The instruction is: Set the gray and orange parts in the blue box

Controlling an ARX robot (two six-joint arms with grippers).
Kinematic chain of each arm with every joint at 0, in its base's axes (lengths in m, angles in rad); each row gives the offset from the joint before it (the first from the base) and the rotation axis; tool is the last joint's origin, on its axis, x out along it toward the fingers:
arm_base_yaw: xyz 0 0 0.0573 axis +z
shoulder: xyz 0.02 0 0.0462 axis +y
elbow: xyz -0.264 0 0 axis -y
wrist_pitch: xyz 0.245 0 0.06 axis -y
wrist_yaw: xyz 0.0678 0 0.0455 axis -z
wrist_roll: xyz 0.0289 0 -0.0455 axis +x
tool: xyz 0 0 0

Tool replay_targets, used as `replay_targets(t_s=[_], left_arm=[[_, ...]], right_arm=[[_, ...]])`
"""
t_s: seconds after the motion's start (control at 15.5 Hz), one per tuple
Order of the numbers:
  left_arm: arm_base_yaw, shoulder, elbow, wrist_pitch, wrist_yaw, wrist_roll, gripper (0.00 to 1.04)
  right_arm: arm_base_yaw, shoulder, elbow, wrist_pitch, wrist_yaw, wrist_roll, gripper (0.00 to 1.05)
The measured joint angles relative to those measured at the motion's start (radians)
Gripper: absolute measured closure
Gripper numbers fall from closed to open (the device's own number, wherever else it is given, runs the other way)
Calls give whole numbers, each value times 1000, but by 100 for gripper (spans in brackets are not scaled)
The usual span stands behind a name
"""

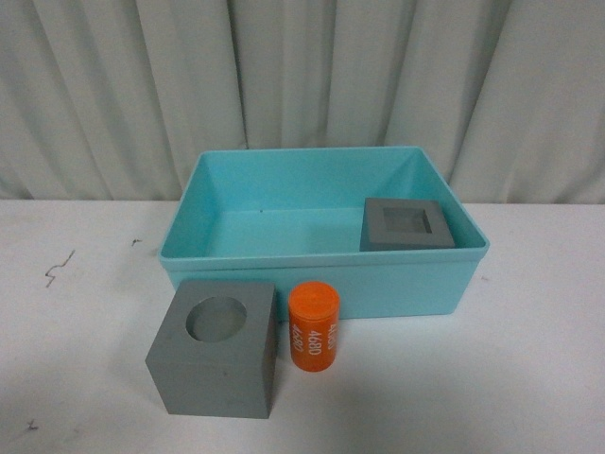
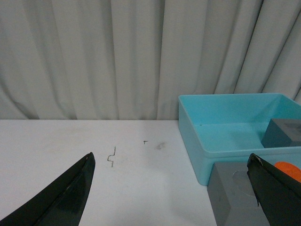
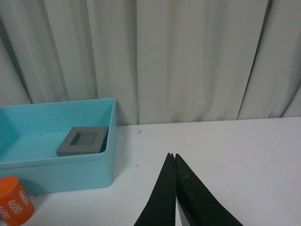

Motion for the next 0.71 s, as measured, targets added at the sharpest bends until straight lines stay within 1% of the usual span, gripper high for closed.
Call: replay_targets(t_s=[0.71], left_arm=[[0,0,0,0,0,0,7]], right_arm=[[0,-218,0,-212,0,0,103]])
